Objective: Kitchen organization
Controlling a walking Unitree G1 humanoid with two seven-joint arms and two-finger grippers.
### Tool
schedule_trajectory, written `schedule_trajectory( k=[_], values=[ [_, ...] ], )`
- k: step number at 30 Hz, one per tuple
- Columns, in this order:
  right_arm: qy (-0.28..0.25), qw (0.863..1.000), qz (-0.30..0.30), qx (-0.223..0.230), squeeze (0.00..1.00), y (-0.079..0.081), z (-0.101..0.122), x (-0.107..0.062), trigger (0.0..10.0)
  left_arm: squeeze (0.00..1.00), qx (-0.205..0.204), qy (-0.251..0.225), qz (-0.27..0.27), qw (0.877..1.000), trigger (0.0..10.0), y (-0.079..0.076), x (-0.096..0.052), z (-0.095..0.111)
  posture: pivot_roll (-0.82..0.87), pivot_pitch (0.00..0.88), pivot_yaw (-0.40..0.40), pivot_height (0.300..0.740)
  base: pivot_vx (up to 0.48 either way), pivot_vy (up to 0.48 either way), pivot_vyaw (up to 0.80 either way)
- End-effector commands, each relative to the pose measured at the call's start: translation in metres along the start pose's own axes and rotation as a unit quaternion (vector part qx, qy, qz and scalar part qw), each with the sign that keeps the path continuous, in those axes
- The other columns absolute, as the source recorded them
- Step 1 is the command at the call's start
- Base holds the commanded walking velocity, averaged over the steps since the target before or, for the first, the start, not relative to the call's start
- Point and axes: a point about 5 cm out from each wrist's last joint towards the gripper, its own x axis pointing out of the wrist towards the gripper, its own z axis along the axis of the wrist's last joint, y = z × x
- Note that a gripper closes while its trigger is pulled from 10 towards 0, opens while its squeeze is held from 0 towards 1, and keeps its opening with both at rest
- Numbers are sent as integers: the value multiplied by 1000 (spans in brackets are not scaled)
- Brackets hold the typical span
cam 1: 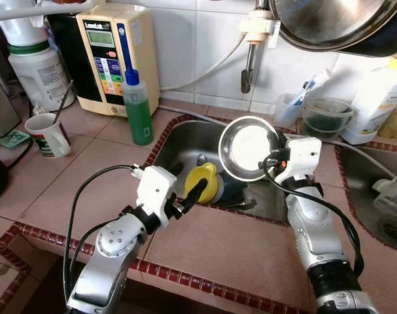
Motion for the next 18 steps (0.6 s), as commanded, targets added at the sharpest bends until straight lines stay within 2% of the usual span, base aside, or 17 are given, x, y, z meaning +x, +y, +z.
schedule_trajectory(
  k=[1,18],
  values=[
    [10,1000,-16,4,0,-5,-3,-1,10000,0,-1,3,-14,1000,10000,-4,-1,3,-98,25,69,740,0,0,0],
    [87,992,-49,72,0,0,-28,8,10000,0,-11,11,-75,997,10000,-28,-6,14,-79,110,111,740,0,0,0]
  ],
)
